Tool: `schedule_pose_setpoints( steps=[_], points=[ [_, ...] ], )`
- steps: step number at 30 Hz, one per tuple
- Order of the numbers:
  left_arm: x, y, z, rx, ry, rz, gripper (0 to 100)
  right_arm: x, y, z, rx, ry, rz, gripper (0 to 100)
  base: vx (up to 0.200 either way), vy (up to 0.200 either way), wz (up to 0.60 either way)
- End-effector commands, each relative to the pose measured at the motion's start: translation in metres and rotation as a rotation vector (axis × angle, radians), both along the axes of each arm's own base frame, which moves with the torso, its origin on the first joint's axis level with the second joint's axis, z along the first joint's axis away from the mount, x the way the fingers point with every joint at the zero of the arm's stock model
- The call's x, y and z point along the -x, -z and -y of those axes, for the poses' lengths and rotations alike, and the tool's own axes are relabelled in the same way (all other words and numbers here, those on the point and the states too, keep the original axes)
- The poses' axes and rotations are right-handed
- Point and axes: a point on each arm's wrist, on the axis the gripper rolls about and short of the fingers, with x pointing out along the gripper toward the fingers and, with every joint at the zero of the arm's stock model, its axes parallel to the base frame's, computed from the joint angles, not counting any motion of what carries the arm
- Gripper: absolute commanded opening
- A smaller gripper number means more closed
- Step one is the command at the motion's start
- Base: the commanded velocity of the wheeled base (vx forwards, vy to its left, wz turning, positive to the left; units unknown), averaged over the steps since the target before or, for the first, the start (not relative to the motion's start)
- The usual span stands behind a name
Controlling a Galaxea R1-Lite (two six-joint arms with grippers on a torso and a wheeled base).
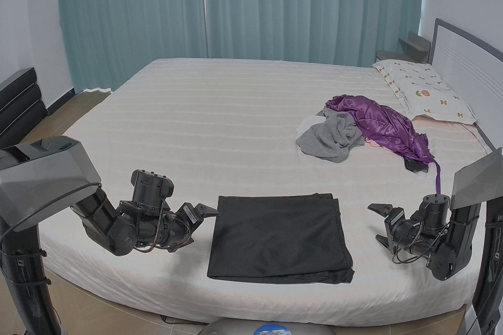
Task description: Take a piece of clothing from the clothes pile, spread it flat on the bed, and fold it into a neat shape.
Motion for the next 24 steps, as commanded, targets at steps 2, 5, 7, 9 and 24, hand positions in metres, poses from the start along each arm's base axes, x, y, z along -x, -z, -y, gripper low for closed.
schedule_pose_setpoints(
  steps=[2,5,7,9,24],
  points=[
    [0.002,0.002,0.003,-0.017,0.015,0.0,100,-0.001,-0.001,0.0,-0.003,-0.002,0.012,100,0.0,-0.1,0.0],
    [0.005,0.004,0.007,-0.046,0.045,0.01,100,0.0,-0.002,0.001,-0.012,-0.015,0.013,100,0.0,0.0,0.0],
    [0.004,0.004,0.007,-0.054,0.053,0.021,100,0.001,-0.002,0.001,-0.012,-0.016,0.01,100,0.0,0.0,0.0],
    [0.003,0.003,0.008,-0.052,0.054,0.025,100,0.001,-0.001,0.001,-0.011,-0.017,0.009,100,0.0,0.0,0.0],
    [0.002,0.025,0.013,-0.204,0.106,0.058,100,0.001,-0.001,0.0,-0.011,-0.02,0.007,100,0.0,0.0,0.0]
  ],
)
